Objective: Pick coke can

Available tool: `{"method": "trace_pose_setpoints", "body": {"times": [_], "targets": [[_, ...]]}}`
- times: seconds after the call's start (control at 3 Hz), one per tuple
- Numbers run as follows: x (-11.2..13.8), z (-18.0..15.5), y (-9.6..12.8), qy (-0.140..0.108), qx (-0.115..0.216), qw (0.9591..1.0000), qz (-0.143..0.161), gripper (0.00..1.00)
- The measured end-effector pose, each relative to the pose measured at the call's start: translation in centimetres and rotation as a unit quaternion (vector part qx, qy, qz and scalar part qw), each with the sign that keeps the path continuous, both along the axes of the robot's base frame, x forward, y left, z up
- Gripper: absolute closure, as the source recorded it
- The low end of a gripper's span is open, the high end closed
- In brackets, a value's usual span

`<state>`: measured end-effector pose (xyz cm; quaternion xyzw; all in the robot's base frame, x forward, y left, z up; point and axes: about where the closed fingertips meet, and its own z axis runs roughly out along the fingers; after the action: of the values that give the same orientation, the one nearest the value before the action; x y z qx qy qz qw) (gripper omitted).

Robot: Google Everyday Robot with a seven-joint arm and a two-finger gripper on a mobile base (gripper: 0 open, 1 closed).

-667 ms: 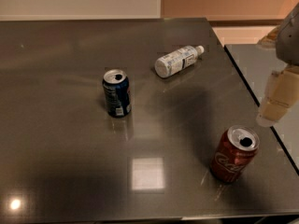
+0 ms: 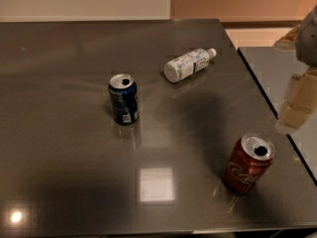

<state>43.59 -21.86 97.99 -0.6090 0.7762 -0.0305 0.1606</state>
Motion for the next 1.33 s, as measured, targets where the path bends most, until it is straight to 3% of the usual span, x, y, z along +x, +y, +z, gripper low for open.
{"method": "trace_pose_setpoints", "body": {"times": [0.67,1.33], "targets": [[-3.0,0.6,-0.7,0.029,0.061,0.9971,0.033,0.00],[-4.9,-1.9,0.2,0.055,0.130,0.9875,0.071,0.00]]}}
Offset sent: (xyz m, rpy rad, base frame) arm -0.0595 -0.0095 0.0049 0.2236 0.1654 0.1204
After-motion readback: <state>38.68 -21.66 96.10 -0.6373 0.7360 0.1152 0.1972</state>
